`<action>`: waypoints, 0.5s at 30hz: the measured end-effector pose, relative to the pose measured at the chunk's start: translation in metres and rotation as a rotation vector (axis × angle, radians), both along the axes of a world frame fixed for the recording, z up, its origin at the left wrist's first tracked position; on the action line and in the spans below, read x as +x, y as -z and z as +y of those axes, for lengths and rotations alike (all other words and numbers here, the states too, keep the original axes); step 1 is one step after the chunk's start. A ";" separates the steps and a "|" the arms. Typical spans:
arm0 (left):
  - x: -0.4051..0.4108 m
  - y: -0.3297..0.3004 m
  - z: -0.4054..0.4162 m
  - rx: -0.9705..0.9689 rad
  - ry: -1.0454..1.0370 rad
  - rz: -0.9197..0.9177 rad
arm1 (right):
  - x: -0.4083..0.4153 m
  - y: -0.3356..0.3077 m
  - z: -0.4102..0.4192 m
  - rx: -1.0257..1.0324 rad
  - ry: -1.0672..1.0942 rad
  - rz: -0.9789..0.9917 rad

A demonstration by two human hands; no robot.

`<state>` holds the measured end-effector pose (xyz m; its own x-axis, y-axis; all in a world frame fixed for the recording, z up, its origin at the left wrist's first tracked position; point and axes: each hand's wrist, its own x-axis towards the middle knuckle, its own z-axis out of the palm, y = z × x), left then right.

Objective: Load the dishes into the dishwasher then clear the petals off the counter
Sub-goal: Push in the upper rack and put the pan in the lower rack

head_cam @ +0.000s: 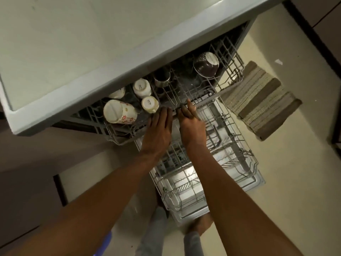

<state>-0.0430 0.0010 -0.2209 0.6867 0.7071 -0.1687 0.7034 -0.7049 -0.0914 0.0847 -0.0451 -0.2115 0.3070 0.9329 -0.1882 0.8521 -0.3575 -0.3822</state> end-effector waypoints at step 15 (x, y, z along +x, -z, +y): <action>-0.010 0.027 -0.020 0.051 -0.171 0.031 | -0.004 0.011 0.034 0.243 -0.051 -0.011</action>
<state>-0.0530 -0.0194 -0.2482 0.5510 0.8212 -0.1484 0.8088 -0.5693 -0.1477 0.0803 -0.0106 -0.2226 0.2587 0.9648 0.0466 0.8714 -0.2123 -0.4421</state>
